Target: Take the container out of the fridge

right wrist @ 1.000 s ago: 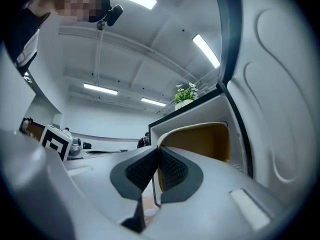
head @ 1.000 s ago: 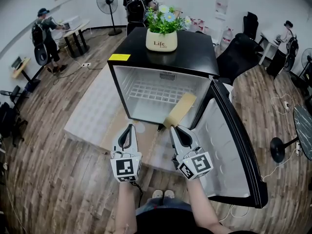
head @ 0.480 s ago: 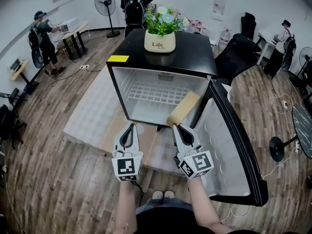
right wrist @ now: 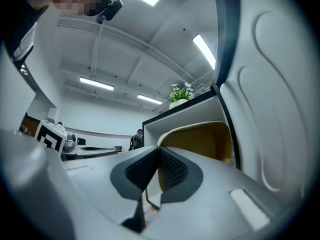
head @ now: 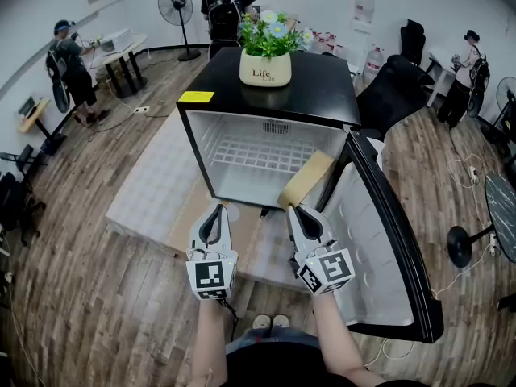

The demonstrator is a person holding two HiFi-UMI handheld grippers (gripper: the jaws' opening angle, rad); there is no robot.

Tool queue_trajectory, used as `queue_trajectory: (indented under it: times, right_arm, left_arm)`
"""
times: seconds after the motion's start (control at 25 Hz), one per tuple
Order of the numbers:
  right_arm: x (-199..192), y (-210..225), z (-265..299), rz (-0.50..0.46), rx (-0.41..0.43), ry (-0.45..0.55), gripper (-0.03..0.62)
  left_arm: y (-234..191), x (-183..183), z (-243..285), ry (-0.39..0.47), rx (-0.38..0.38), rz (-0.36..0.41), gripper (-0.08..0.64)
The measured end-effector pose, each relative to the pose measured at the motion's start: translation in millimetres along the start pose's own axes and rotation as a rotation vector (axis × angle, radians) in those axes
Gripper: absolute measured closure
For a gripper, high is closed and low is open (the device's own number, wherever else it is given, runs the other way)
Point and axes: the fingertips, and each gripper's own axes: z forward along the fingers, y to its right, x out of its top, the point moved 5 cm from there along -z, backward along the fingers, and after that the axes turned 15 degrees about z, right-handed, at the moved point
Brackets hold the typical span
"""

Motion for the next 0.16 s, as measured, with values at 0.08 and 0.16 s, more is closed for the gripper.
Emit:
queue_trajectory:
  times: [0.08,0.16]
  right_arm:
    - [-0.2,-0.1,-0.2,0.000,0.000,-0.002,0.575]
    - [-0.4,0.0,-0.8,0.001,0.001,-0.004,0.575]
  left_arm:
    - [0.3,-0.1,-0.4,-0.001,0.000,0.001,0.552]
    - [0.7,0.1,-1.0,-0.003,0.001,0.002,0.552]
